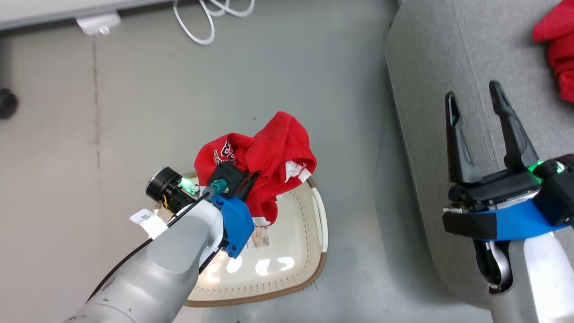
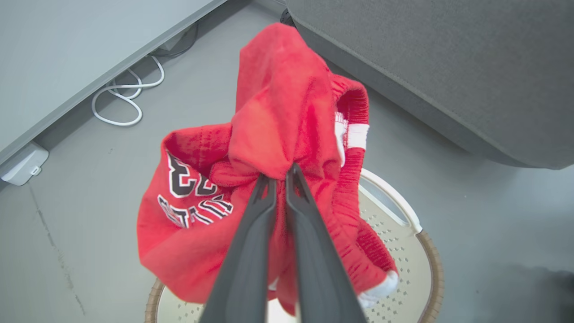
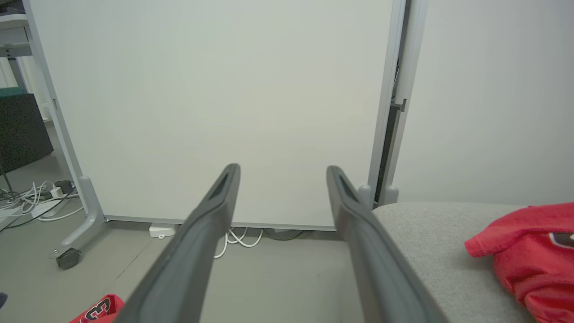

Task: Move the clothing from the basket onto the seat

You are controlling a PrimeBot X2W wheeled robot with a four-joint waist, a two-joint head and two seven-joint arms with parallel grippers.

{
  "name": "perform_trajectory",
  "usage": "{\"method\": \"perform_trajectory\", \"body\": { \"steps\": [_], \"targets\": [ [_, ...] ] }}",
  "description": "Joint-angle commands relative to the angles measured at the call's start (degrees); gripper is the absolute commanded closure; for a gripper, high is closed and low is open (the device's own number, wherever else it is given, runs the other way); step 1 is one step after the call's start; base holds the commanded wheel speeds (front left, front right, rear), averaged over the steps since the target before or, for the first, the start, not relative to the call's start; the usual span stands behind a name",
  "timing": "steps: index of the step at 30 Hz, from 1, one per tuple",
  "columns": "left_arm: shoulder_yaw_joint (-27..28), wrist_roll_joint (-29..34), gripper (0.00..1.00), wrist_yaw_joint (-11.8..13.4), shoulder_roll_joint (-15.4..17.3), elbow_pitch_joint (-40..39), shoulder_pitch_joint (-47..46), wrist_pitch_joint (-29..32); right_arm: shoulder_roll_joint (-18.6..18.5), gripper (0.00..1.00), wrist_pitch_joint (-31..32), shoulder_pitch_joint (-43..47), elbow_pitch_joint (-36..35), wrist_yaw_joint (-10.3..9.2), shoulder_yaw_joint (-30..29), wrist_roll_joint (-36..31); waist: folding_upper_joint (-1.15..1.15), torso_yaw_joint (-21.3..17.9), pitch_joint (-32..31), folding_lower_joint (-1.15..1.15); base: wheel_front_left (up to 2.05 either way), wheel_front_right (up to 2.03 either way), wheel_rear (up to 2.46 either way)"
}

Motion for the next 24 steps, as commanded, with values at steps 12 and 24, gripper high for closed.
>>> {"method": "perform_trajectory", "body": {
  "steps": [12,24],
  "targets": [
    [16.1,3.5,1.00,2.7,4.0,-16.3,3.9,-0.4,0.7,0.00,0.0,6.8,2.3,0.03,-0.7,1.1,0.00,2.7,-12.9,0.01,0.00,0.00,0.00],
    [27.2,9.5,1.00,3.3,4.1,-30.1,9.2,-0.4,1.8,0.00,0.0,10.9,3.6,0.03,-0.8,1.1,0.00,2.6,-19.0,0.01,0.00,0.00,0.00]
  ]
}}
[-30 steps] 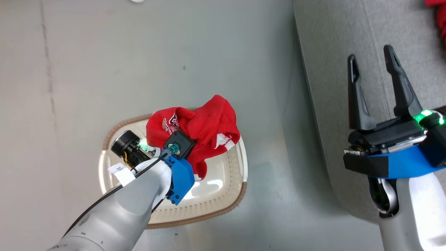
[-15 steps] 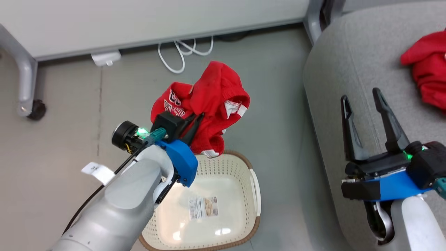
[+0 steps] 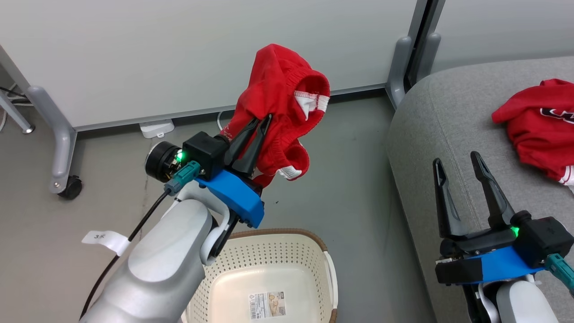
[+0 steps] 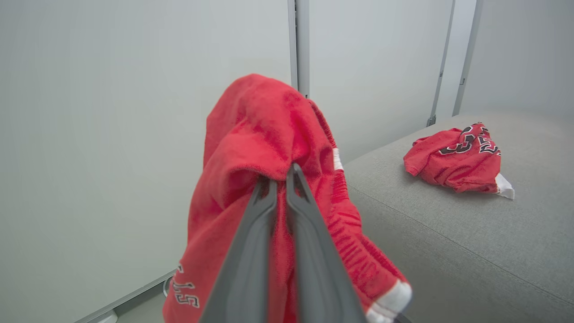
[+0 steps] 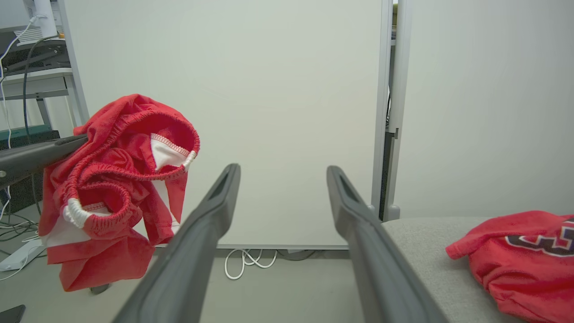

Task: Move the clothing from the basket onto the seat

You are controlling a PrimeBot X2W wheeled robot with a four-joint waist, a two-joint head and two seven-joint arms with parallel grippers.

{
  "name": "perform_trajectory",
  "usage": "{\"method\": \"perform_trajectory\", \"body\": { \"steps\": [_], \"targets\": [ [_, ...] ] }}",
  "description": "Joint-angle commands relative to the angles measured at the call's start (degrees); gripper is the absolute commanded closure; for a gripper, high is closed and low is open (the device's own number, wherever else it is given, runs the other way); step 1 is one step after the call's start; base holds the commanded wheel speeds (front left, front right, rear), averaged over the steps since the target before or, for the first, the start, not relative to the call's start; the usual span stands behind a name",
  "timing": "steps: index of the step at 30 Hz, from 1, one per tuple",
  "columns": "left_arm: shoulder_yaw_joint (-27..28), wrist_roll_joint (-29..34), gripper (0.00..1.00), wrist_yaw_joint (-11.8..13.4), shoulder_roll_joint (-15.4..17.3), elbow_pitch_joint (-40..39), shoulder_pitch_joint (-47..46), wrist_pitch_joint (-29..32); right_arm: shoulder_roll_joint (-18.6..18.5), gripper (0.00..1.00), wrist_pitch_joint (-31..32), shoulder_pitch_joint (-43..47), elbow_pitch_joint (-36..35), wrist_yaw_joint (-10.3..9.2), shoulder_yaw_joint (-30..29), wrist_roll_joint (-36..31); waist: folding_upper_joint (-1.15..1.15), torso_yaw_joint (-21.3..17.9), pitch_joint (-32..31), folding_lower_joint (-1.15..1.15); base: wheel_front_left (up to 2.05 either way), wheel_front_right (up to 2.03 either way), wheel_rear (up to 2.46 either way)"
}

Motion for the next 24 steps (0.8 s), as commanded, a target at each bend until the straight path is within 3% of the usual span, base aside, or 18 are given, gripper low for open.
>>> {"method": "perform_trajectory", "body": {
  "steps": [1,15,24],
  "targets": [
    [0.4,0.2,1.00,0.2,-0.2,-0.4,0.6,-0.3,0.2,0.00,0.0,0.8,0.2,0.03,0.0,0.2,0.00,0.0,-0.6,0.01,0.00,0.00,0.00],
    [1.2,2.2,1.00,1.0,-0.8,-7.3,4.5,-0.3,0.8,0.00,0.0,2.1,0.2,0.03,0.6,0.5,0.00,0.8,-1.8,0.01,0.00,0.00,0.00],
    [0.8,2.5,1.00,0.9,-0.8,-7.8,4.0,-0.3,-2.2,0.00,0.0,-3.0,-0.7,0.03,9.7,-0.1,0.00,0.9,-1.0,0.01,0.00,0.00,0.00]
  ]
}}
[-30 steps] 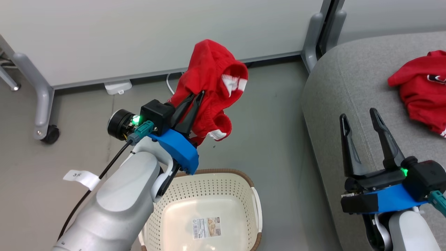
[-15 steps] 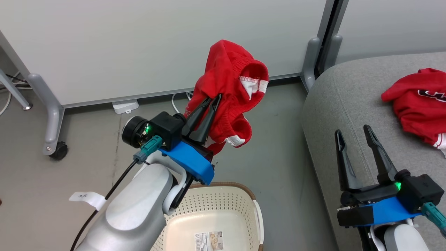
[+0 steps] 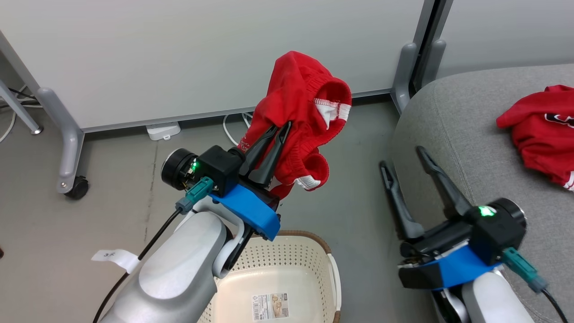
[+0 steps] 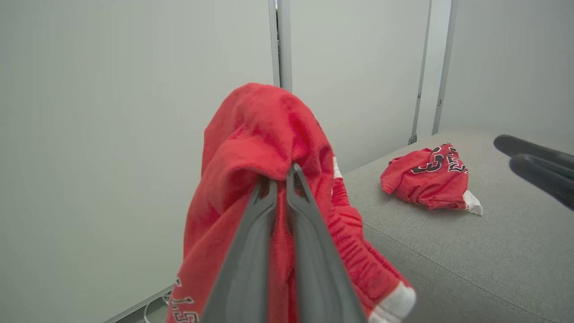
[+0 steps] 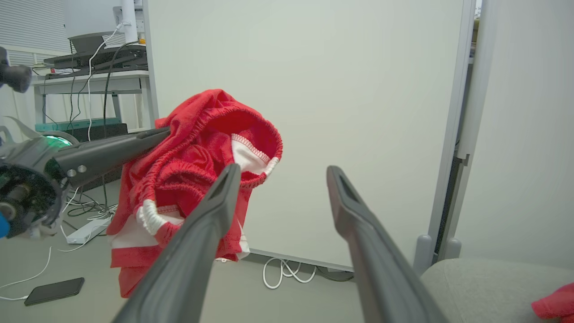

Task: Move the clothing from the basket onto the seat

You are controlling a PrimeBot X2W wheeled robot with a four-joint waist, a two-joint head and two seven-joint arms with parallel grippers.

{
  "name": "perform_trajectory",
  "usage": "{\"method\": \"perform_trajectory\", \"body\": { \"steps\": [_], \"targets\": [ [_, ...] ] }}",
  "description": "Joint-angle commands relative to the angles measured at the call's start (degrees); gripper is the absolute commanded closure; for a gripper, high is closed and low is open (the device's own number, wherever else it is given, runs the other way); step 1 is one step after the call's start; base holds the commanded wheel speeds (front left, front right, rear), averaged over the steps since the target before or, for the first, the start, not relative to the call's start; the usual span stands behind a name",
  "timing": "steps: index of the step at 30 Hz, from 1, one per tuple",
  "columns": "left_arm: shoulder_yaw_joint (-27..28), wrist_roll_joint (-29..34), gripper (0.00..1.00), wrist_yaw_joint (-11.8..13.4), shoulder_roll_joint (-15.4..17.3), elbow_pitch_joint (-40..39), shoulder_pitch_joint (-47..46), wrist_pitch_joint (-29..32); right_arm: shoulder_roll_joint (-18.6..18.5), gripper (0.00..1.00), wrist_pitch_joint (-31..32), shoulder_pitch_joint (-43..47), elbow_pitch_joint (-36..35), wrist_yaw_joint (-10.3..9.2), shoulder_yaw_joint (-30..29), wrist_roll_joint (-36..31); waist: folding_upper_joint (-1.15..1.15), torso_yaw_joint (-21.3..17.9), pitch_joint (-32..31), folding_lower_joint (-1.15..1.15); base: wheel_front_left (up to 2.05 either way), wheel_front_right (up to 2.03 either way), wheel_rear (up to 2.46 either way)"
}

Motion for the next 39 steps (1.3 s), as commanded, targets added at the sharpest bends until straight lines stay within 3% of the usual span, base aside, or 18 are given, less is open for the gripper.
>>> {"method": "perform_trajectory", "body": {
  "steps": [1,15,28,29,30,39],
  "targets": [
    [0.0,0.5,1.00,0.0,0.0,-0.2,-0.2,-0.3,-0.5,0.00,0.0,-1.1,0.2,0.03,1.0,-0.2,0.00,0.1,0.1,0.00,0.00,0.00,0.00],
    [-1.4,1.8,1.00,-0.7,-2.5,-0.3,-3.3,-0.3,-4.3,0.00,0.0,-14.9,12.4,0.03,16.7,0.3,0.00,2.6,2.9,0.00,0.00,0.00,0.00],
    [-3.1,2.8,1.00,-1.8,-4.7,0.0,-4.2,-0.3,-1.4,0.00,0.0,-23.0,24.1,0.03,20.3,-0.9,0.00,3.6,3.8,0.00,0.00,0.00,0.00],
    [-3.2,2.9,1.00,-1.9,-4.8,0.0,-4.1,-0.3,-0.9,0.21,0.0,-23.2,25.3,0.03,20.3,-0.7,0.00,3.6,3.8,0.00,0.00,0.00,0.00],
    [-3.2,2.9,1.00,-1.9,-4.9,0.0,-4.1,-0.3,-0.5,1.00,0.0,-23.5,26.3,0.03,20.5,-0.3,0.00,3.6,3.7,0.00,0.00,0.00,0.00],
    [-2.8,3.3,1.00,-2.2,-5.1,0.3,-4.0,-0.3,0.7,1.00,0.0,-24.1,27.8,0.03,20.6,1.1,0.00,3.6,3.6,0.00,0.00,0.00,0.00]
  ]
}}
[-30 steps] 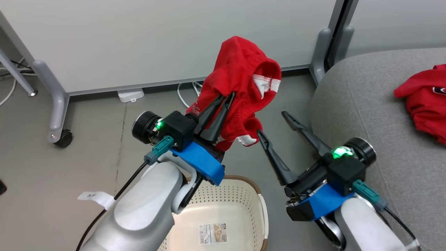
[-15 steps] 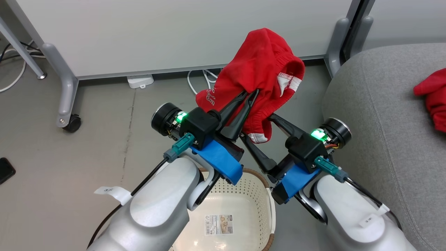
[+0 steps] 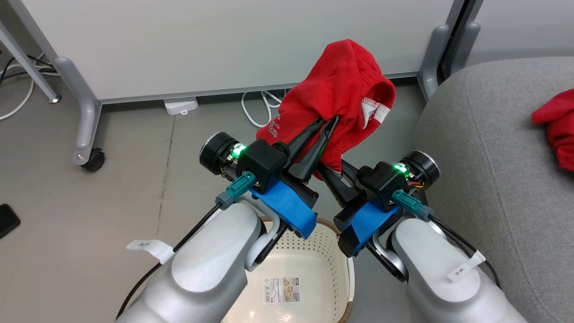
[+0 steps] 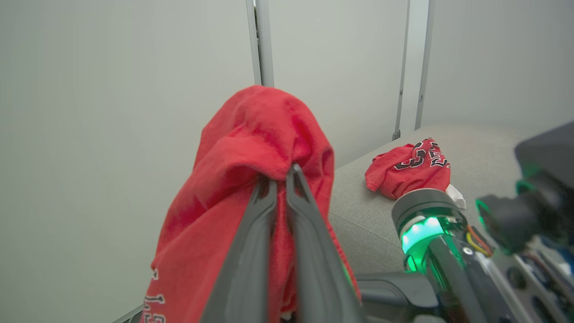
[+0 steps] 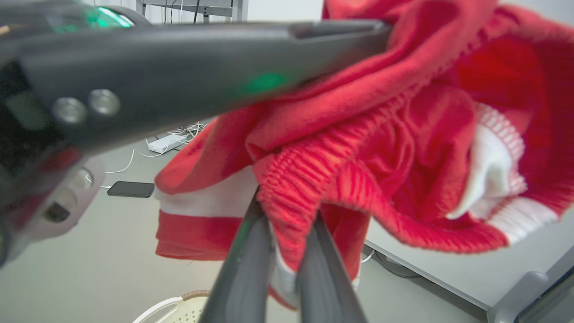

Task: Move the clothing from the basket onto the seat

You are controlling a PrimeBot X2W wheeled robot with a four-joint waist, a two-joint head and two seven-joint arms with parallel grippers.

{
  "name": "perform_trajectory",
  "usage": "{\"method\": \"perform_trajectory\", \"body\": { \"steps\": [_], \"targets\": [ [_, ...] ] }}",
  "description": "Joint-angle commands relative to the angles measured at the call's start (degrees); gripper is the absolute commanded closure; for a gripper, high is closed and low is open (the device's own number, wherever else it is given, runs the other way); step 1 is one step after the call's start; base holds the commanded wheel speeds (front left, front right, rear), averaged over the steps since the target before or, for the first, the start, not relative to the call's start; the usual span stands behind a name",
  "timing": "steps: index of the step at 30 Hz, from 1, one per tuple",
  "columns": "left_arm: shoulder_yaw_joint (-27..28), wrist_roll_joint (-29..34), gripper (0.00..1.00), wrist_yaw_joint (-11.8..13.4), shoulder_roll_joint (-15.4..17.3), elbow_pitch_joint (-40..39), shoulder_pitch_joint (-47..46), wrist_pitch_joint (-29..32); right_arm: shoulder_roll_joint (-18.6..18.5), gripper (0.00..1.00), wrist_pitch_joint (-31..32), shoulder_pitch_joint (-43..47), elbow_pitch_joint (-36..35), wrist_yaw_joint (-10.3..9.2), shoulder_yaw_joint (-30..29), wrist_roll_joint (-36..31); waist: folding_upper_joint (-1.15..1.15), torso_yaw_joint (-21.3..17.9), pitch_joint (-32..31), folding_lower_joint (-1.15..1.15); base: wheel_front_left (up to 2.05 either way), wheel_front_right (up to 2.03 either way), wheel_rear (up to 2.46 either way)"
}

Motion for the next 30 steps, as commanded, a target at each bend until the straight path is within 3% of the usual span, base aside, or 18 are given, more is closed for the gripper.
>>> {"method": "perform_trajectory", "body": {
  "steps": [1,17,18,19,30],
  "targets": [
    [0.3,0.5,1.00,-0.2,0.0,0.1,-0.5,-0.3,0.1,1.00,0.0,-0.4,-0.1,0.03,0.0,0.4,0.00,-0.1,0.0,-0.01,0.00,0.00,0.00],
    [1.2,1.0,1.00,-0.2,-0.1,0.5,0.0,-0.3,-0.3,1.00,0.0,0.3,-1.3,0.02,-0.1,1.5,0.00,-0.2,-0.1,-0.01,0.00,0.00,0.00],
    [1.3,1.0,0.54,-0.1,-0.1,0.6,0.0,-0.3,-0.3,1.00,0.0,0.3,-1.4,0.03,-0.1,1.6,0.00,-0.2,0.0,-0.01,0.00,0.00,0.00],
    [1.4,1.2,0.00,0.1,-0.1,0.6,-0.1,-0.3,-0.3,1.00,0.0,0.2,-1.5,0.02,-0.1,1.6,0.00,-0.2,0.0,-0.01,0.00,0.00,0.00],
    [2.8,2.8,0.00,0.4,-0.1,-0.5,0.1,-0.3,-0.7,1.00,0.0,0.8,-1.8,0.02,-0.8,2.2,0.00,-0.2,0.2,-0.01,0.00,0.00,0.00]
  ]
}}
